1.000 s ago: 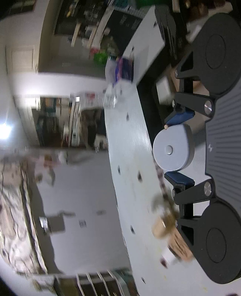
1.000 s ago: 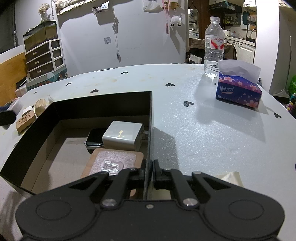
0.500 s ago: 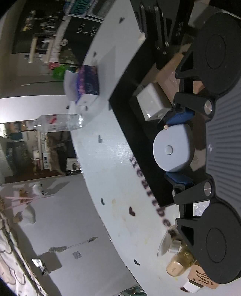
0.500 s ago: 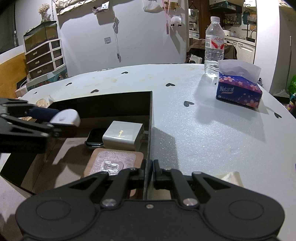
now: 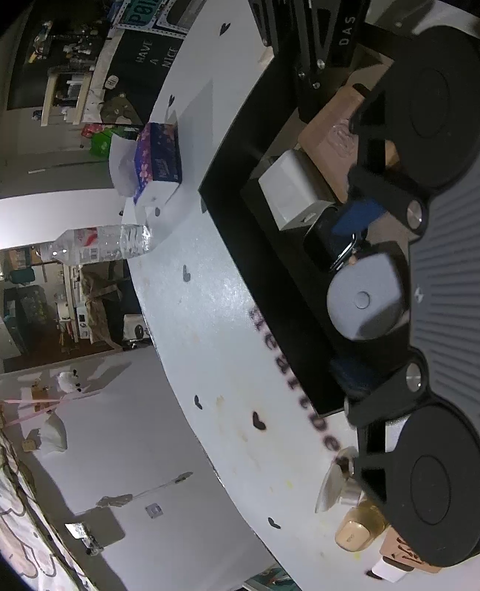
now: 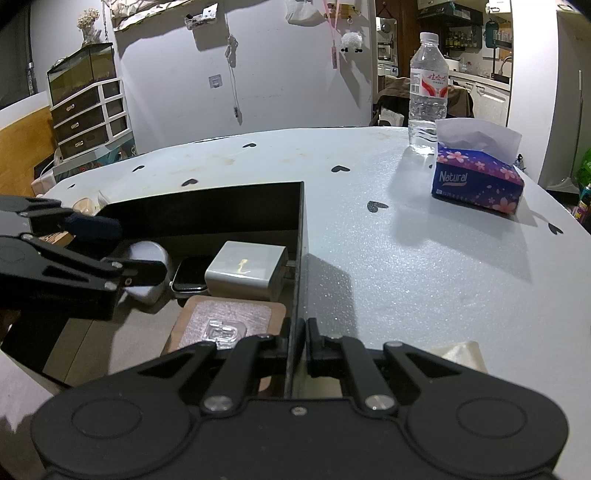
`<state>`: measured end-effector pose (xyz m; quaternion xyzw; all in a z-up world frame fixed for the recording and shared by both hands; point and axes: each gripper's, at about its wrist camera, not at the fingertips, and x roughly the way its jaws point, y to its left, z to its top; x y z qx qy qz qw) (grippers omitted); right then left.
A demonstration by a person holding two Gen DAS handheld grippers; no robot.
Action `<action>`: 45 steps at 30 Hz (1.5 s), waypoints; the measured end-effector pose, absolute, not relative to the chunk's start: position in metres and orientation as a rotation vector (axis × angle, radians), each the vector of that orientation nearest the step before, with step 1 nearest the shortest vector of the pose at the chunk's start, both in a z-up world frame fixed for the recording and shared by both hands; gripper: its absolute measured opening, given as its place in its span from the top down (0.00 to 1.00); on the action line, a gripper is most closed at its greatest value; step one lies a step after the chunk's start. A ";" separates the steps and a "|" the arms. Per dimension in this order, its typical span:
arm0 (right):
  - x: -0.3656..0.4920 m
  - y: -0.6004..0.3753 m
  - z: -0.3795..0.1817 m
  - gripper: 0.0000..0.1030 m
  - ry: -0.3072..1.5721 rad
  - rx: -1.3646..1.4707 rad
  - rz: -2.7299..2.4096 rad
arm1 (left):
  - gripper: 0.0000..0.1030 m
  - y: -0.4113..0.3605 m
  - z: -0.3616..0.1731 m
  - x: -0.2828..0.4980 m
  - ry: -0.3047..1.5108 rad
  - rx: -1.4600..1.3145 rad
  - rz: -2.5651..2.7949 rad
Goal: Organize rigid objects
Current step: 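Carry the tape measure into the black box and open the left tool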
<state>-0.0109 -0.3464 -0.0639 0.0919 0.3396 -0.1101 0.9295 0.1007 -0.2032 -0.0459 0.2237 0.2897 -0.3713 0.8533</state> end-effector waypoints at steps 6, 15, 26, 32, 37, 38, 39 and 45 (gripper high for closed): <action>-0.011 -0.346 -0.064 0.94 0.696 0.190 -0.225 | 0.22 -0.201 -0.045 0.099 0.610 0.462 -0.780; -0.011 -0.346 -0.064 0.94 0.696 0.189 -0.225 | 0.22 -0.196 -0.039 0.091 0.634 0.425 -0.811; -0.011 -0.346 -0.064 0.94 0.696 0.190 -0.225 | 0.17 -0.184 -0.025 0.071 0.634 0.387 -0.835; -0.011 -0.346 -0.064 0.94 0.697 0.190 -0.226 | 0.15 -0.176 -0.019 0.060 0.653 0.369 -0.835; -0.011 -0.346 -0.064 0.94 0.697 0.189 -0.225 | 0.11 -0.166 -0.013 0.052 0.656 0.344 -0.827; -0.011 -0.346 -0.064 0.94 0.697 0.189 -0.225 | 0.10 -0.163 -0.012 0.051 0.653 0.340 -0.823; -0.011 -0.346 -0.064 0.94 0.696 0.190 -0.225 | 0.10 -0.160 -0.011 0.049 0.651 0.338 -0.820; -0.011 -0.346 -0.064 0.94 0.696 0.190 -0.225 | 0.02 -0.142 -0.003 0.045 0.649 0.304 -0.788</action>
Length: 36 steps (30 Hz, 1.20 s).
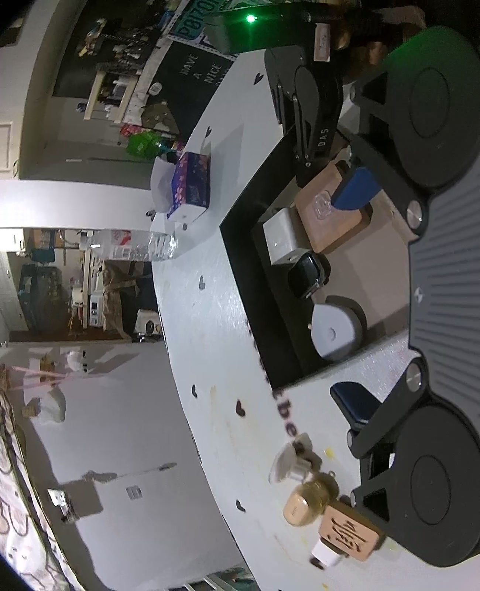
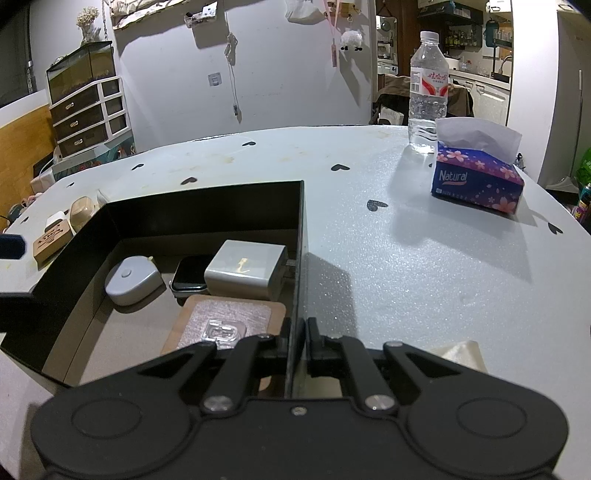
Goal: Organize rigid objects
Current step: 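Carry the tape measure into the black box and open the left tool, then move the left tool back to the carved brown wooden block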
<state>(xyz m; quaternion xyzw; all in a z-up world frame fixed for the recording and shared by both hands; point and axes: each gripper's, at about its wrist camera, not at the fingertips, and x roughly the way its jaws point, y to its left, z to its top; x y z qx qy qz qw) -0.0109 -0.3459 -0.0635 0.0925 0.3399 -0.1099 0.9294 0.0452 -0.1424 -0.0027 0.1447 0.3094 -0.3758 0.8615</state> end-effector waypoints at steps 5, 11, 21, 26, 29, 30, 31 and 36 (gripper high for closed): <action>-0.011 -0.345 -0.063 0.94 0.696 0.190 -0.225 | 0.00 -0.125 0.001 0.046 0.652 0.296 -0.741; -0.011 -0.346 -0.063 0.94 0.696 0.190 -0.225 | 0.00 -0.095 -0.006 0.063 0.698 0.258 -0.639; -0.011 -0.346 -0.063 0.94 0.697 0.189 -0.225 | 0.00 -0.044 -0.029 0.129 0.773 0.159 -0.411; -0.011 -0.346 -0.063 0.94 0.697 0.189 -0.226 | 0.00 -0.022 -0.044 0.170 0.841 0.017 -0.288; -0.011 -0.346 -0.063 0.94 0.697 0.189 -0.225 | 0.00 -0.018 -0.049 0.189 0.837 -0.025 -0.227; -0.011 -0.346 -0.063 0.94 0.697 0.189 -0.225 | 0.00 -0.019 -0.051 0.194 0.832 -0.021 -0.212; -0.011 -0.346 -0.063 0.94 0.697 0.189 -0.225 | 0.00 -0.020 -0.053 0.200 0.828 -0.012 -0.198; -0.011 -0.346 -0.063 0.94 0.697 0.189 -0.226 | 0.00 -0.025 -0.064 0.223 0.806 0.020 -0.179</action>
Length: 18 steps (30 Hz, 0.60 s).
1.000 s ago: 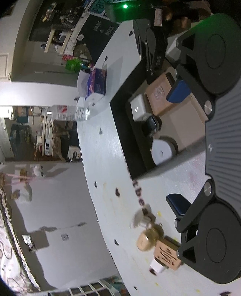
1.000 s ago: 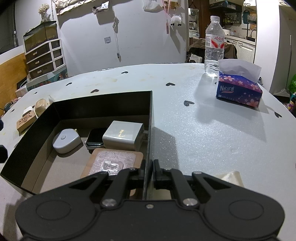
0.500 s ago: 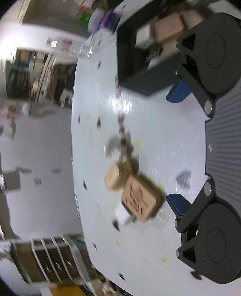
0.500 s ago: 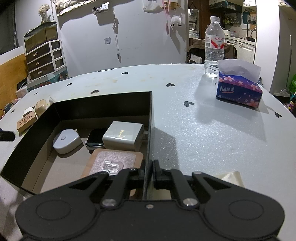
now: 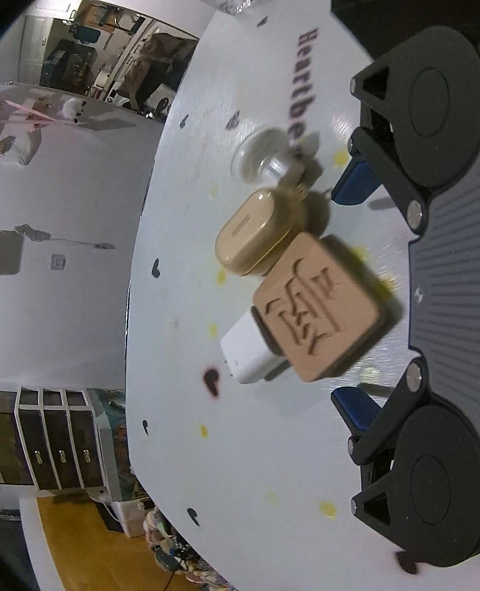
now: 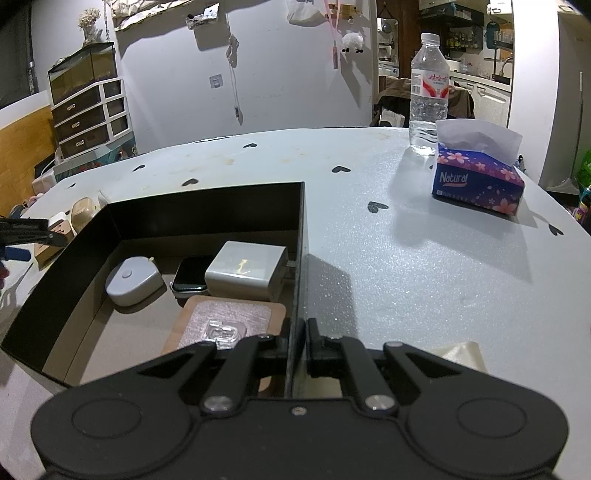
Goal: Organize rigid objects
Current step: 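Move the left tool back to the carved brown wooden block, then grasp the carved wooden block with the left tool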
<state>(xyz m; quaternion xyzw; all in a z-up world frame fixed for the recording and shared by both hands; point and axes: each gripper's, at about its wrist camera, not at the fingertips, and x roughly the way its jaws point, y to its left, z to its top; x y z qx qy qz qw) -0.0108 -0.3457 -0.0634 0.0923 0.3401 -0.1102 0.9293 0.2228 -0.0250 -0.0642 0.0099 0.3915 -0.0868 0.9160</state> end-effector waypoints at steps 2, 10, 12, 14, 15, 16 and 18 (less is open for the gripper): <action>-0.011 -0.346 -0.063 0.94 0.696 0.190 -0.226 | 0.00 -0.026 -0.069 0.231 0.795 0.032 -0.181; -0.011 -0.346 -0.063 0.94 0.697 0.189 -0.226 | 0.09 -0.032 -0.077 0.235 0.731 0.106 -0.183; -0.011 -0.346 -0.063 0.94 0.697 0.189 -0.226 | 0.11 -0.032 -0.075 0.233 0.738 0.107 -0.180; -0.011 -0.345 -0.063 0.94 0.697 0.190 -0.226 | 0.11 -0.031 -0.076 0.228 0.739 0.109 -0.184; -0.011 -0.346 -0.063 0.94 0.697 0.189 -0.226 | 0.11 -0.030 -0.076 0.225 0.737 0.110 -0.189; -0.011 -0.346 -0.063 0.94 0.696 0.189 -0.226 | 0.11 -0.029 -0.076 0.219 0.735 0.112 -0.199; -0.011 -0.346 -0.063 0.94 0.697 0.189 -0.226 | 0.11 -0.029 -0.077 0.206 0.730 0.122 -0.230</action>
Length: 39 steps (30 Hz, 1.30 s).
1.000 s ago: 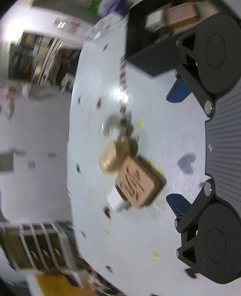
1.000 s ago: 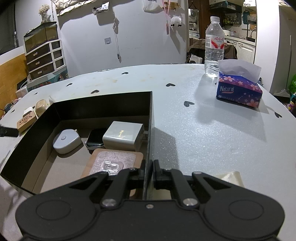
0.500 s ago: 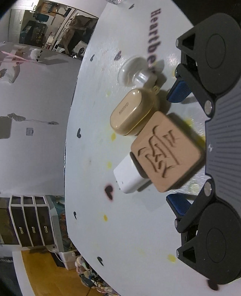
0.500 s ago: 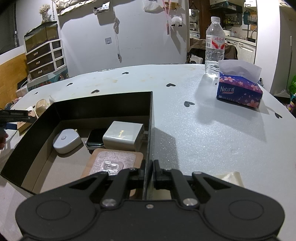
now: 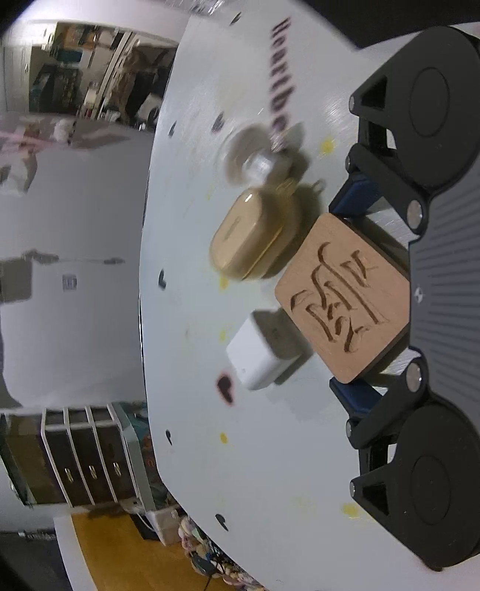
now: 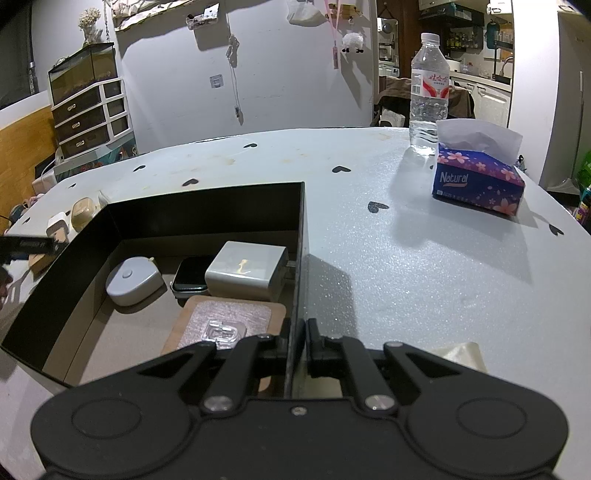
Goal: Organize rigid objects
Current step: 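Grasp the carved wooden block with the left tool, then carry the wooden block into the box beside the soap bar and release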
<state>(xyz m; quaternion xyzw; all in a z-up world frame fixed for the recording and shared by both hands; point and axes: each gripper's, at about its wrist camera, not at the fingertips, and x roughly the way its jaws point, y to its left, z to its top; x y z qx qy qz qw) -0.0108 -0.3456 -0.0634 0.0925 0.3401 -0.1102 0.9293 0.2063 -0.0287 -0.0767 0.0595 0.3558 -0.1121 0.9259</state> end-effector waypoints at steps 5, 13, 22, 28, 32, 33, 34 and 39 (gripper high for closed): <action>-0.011 -0.345 -0.063 0.94 0.697 0.189 -0.226 | 0.11 -0.030 -0.078 0.163 0.721 0.177 -0.378; -0.011 -0.344 -0.063 0.94 0.696 0.189 -0.226 | 0.11 -0.033 -0.076 0.102 0.738 0.325 -0.698; -0.011 -0.344 -0.063 0.93 0.694 0.195 -0.223 | 0.02 -0.027 -0.074 0.083 0.803 0.208 -0.579; -0.012 -0.345 -0.062 0.93 0.692 0.203 -0.215 | 0.01 -0.027 -0.071 0.067 0.800 0.013 -0.442; -0.012 -0.348 -0.063 0.93 0.693 0.204 -0.212 | 0.00 -0.028 -0.066 0.060 0.820 -0.176 -0.323; -0.012 -0.348 -0.063 0.93 0.692 0.206 -0.211 | 0.00 -0.030 -0.066 0.060 0.818 -0.193 -0.294; -0.012 -0.349 -0.063 0.93 0.692 0.208 -0.210 | 0.00 -0.033 -0.066 0.060 0.812 -0.197 -0.266; -0.013 -0.350 -0.064 0.92 0.687 0.216 -0.205 | 0.00 -0.052 -0.069 0.063 0.763 -0.142 -0.185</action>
